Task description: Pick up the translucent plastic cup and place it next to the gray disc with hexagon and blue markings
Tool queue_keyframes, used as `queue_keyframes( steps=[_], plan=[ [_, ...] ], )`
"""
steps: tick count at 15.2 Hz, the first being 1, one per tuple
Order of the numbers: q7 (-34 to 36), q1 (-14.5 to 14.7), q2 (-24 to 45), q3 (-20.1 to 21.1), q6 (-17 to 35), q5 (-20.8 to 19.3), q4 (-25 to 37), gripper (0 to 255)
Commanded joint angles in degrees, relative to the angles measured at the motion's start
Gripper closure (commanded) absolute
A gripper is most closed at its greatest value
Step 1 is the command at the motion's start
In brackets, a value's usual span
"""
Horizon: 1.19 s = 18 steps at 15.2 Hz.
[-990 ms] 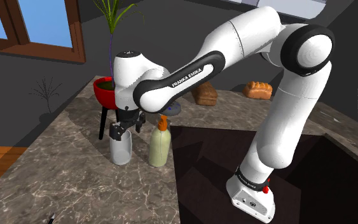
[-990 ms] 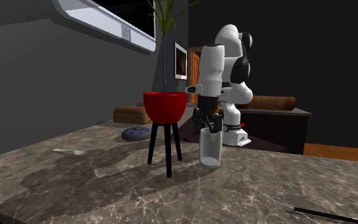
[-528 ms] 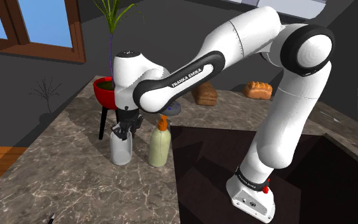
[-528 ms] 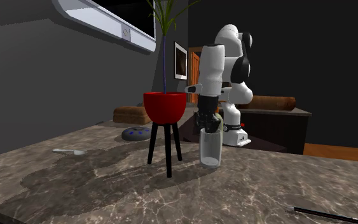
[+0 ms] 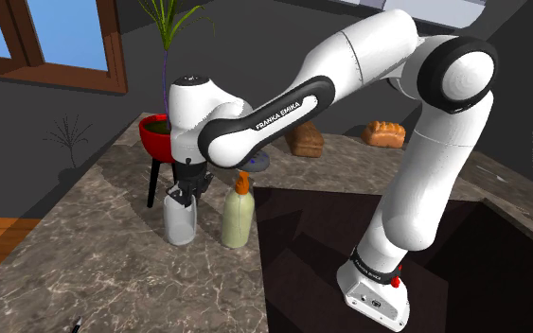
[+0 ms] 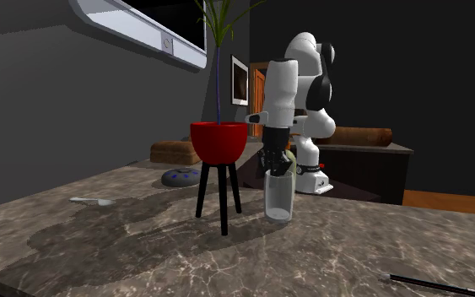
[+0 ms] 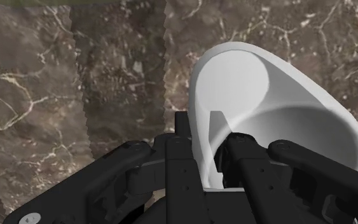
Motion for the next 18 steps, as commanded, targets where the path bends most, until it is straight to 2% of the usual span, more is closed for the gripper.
queue_keyframes(
  steps=[1,18],
  plan=[
    [-0.30,-0.04,-0.40,0.03,-0.74,0.33,0.28,255],
    [-3.36,-0.35,-6.05,0.05,-13.10,3.86,7.69,255]
  ],
)
